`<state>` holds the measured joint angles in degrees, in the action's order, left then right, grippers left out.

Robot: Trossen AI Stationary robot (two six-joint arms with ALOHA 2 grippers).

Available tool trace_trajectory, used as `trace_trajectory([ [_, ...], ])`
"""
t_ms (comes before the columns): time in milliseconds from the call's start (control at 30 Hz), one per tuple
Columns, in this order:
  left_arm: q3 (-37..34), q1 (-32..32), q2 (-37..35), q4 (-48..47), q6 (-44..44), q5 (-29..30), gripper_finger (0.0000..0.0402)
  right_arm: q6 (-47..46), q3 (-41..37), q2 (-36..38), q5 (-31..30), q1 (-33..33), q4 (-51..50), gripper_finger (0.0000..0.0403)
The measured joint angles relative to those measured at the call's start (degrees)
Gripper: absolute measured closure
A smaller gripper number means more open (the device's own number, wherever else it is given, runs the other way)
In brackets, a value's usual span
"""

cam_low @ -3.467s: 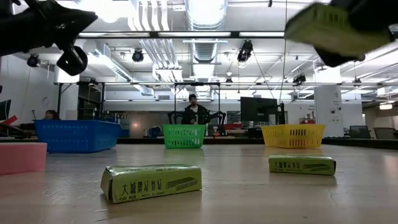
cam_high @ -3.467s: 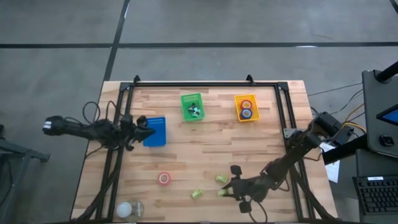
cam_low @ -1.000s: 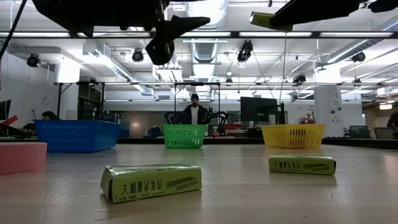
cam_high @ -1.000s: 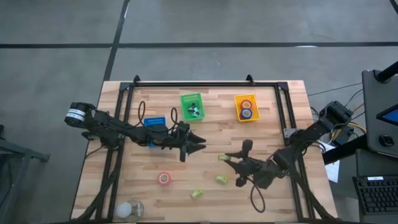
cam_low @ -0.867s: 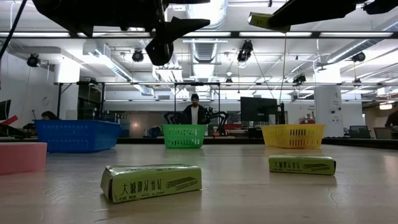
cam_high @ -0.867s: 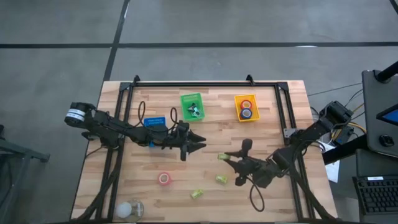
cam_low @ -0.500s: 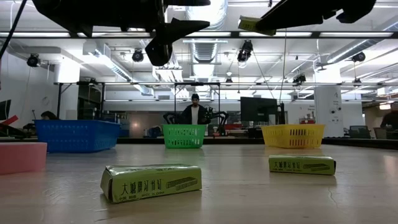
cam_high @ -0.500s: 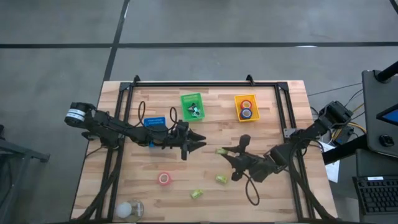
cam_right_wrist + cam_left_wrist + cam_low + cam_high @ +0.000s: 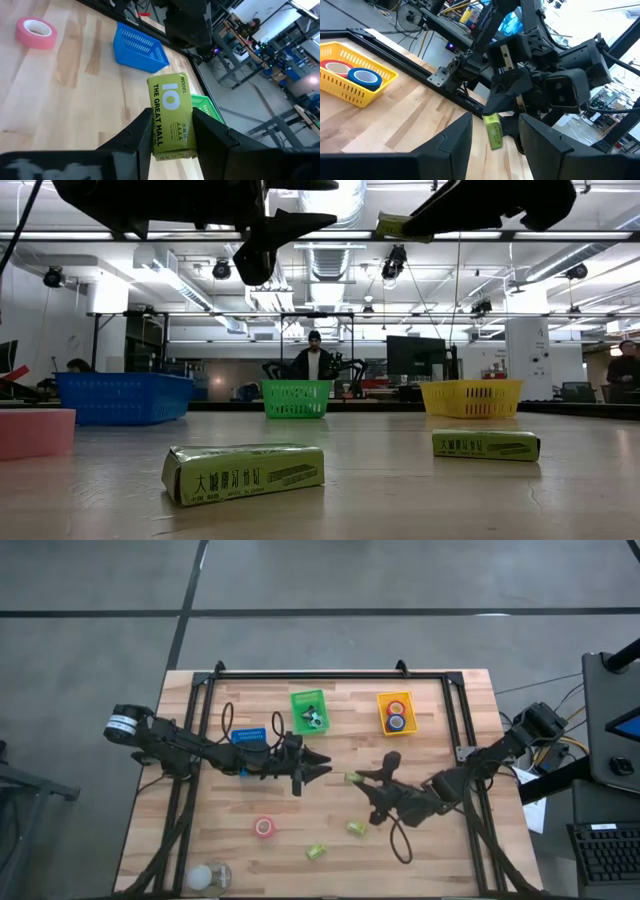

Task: Pick and place Stapler, Stapler remover, tape
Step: Put the bottom right green staple pin box into the blue bin

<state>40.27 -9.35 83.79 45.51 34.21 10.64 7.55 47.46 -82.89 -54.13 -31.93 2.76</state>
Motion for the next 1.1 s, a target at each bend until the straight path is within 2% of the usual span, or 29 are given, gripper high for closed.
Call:
trace_trajectory([
  [733, 0.0, -0.1, 0.0, 0.0, -0.9, 0.0, 0.0236, 1.5, 0.0, 0.0, 0.2, 0.5, 0.4, 0.029],
  [1100, 0.3, -0.1, 0.3, 0.6, -0.8, 0.0, 0.0236, 11.4, 0.3, -1.4, 0.2, 3.3, 6.9, 0.0291],
])
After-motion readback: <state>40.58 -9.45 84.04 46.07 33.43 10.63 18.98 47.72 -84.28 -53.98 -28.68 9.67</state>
